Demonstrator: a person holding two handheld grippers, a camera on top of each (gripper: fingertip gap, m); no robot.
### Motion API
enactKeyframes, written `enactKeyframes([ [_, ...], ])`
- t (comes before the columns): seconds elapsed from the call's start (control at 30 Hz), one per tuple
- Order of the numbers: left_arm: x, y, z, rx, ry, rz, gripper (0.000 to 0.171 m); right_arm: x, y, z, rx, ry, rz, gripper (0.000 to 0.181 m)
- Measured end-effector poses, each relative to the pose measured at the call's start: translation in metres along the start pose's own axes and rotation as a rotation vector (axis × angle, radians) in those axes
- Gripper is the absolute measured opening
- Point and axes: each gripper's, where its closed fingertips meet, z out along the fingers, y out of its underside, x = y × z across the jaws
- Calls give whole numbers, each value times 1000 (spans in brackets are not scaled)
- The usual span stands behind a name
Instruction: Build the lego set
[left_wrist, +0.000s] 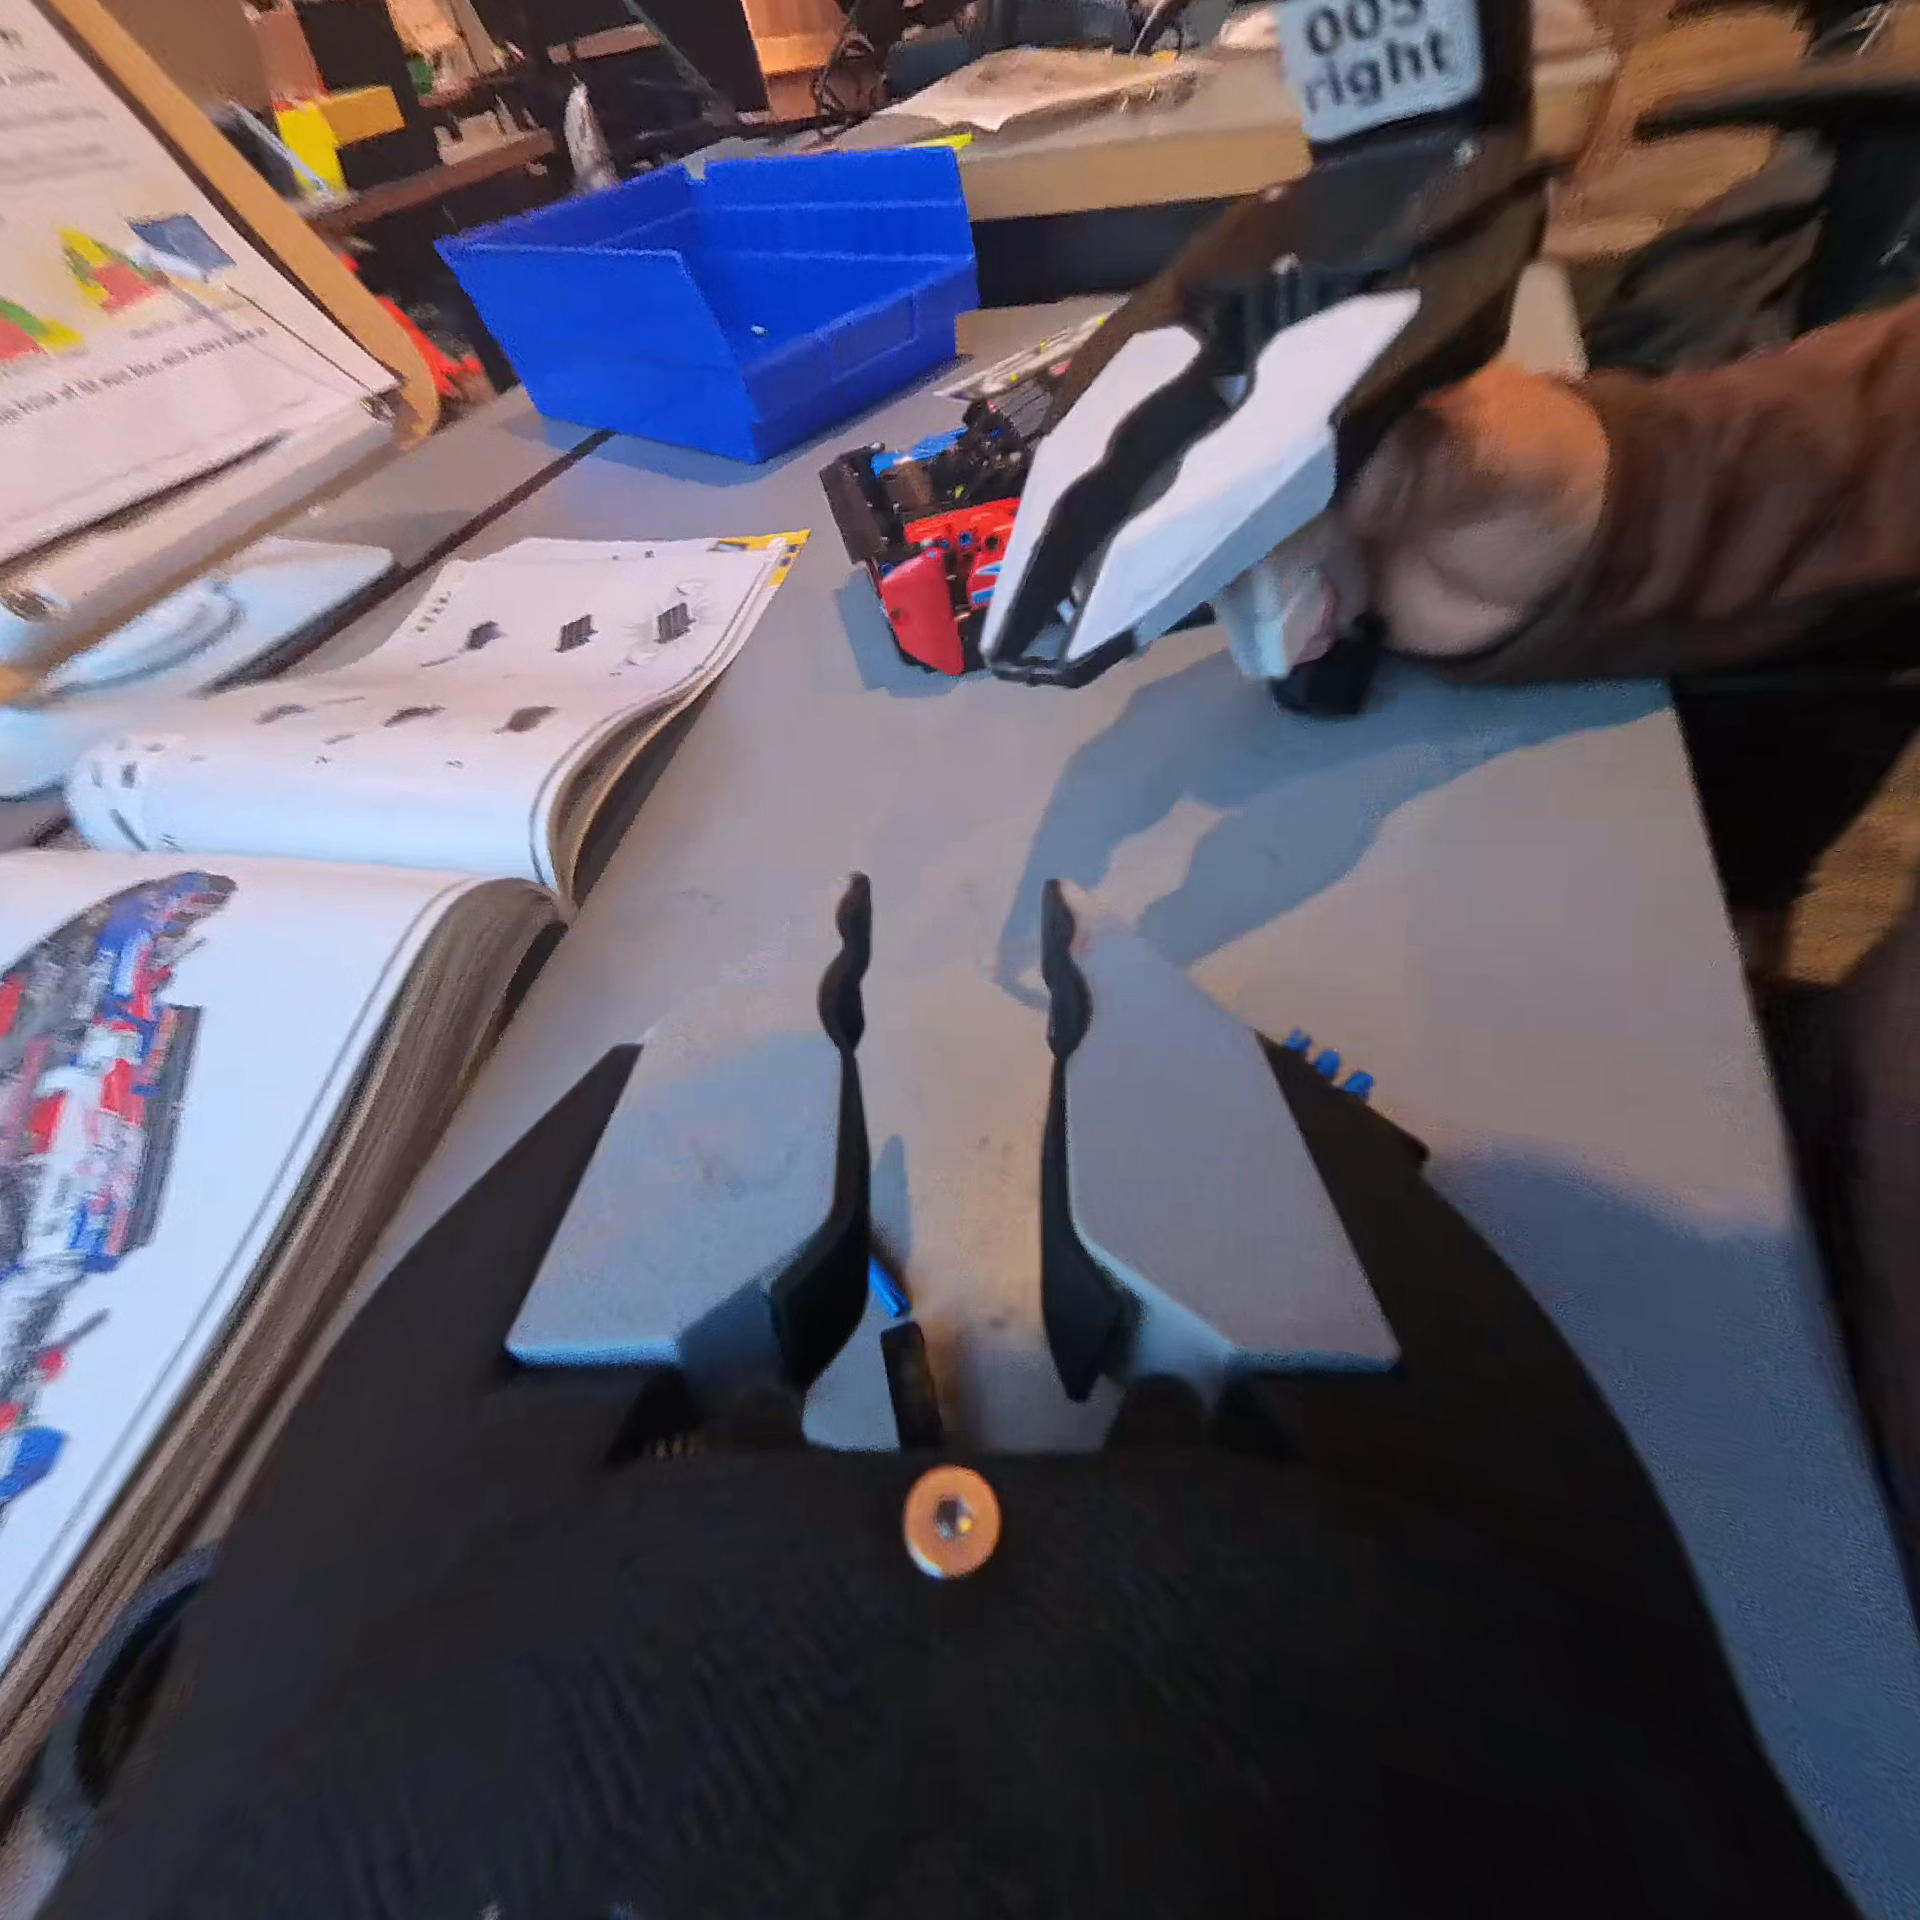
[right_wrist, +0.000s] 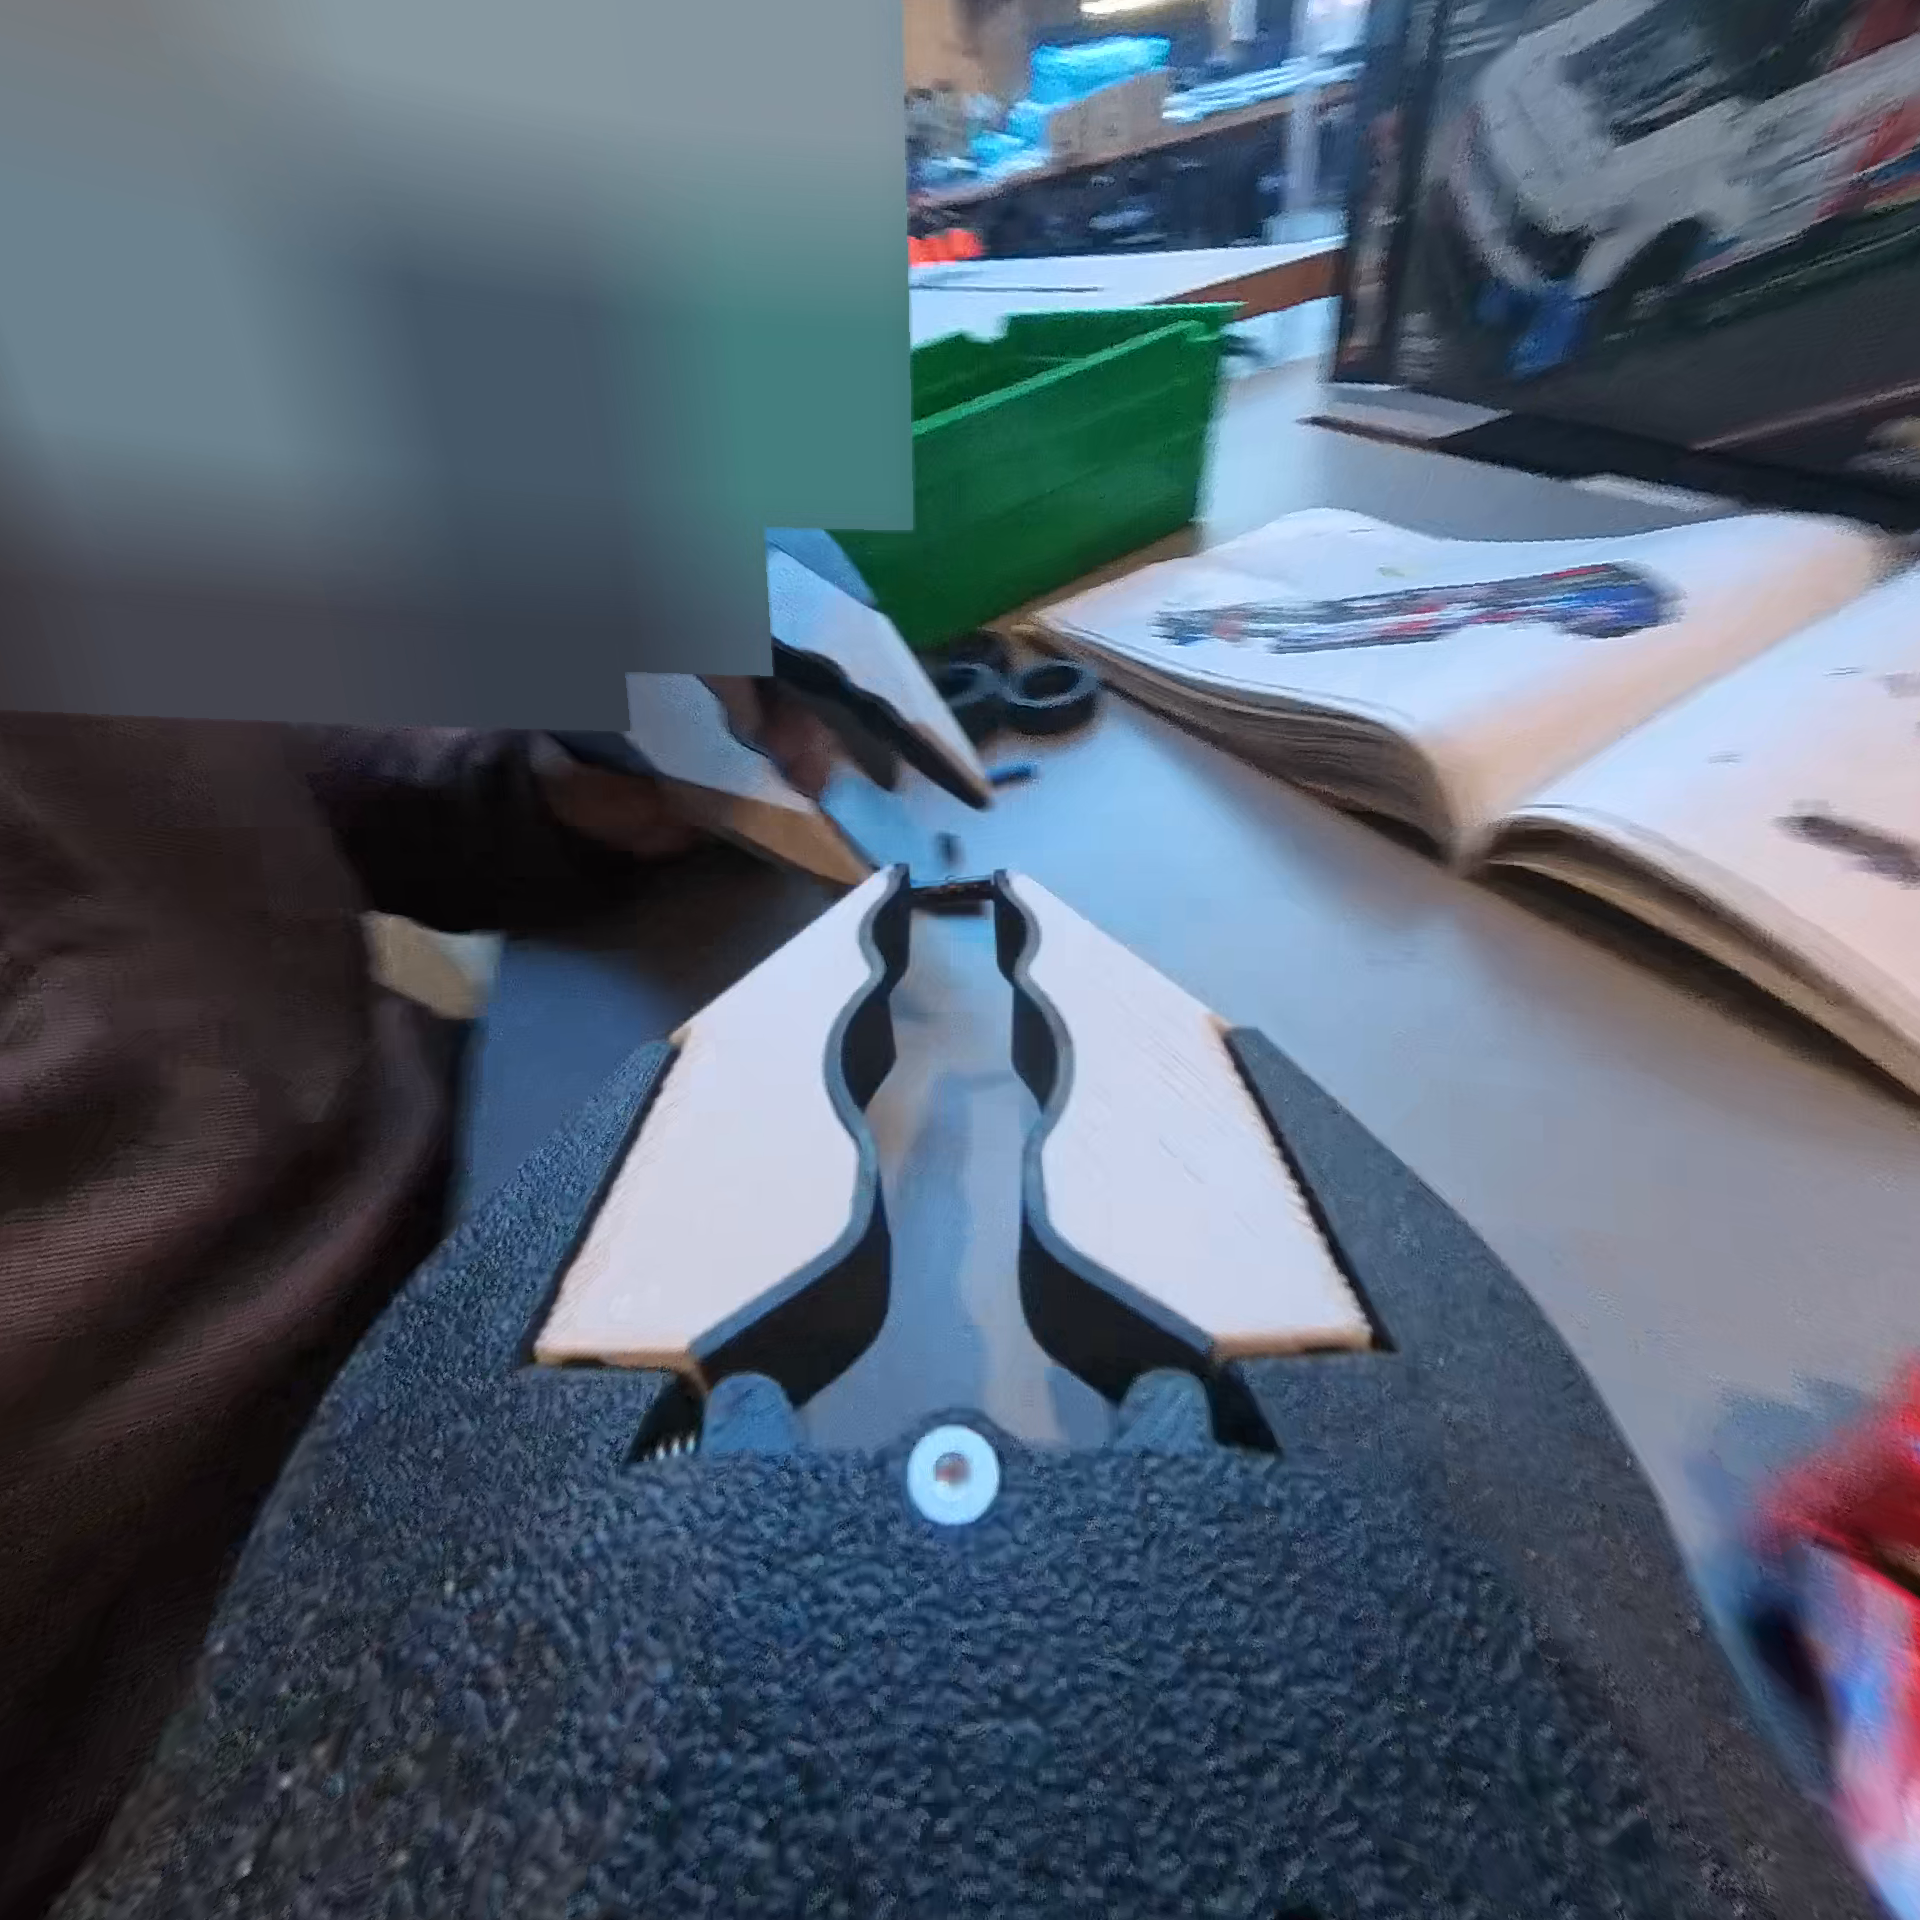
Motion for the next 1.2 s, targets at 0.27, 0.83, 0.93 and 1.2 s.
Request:
enactKeyframes([
  [0.27,31,-18,-8,2,-34,227,19,-41,-24,-4,166,-468,602,15],
  [0.83,20,-11,-19,90,-108,129,20,-50,-11,13,92,-269,249,16],
  [0.93,16,-14,-21,115,-111,101,20,-47,-13,12,102,-288,244,16],
  [1.2,13,-14,-17,112,-108,107,18,-25,-24,1,195,-257,260,15],
])
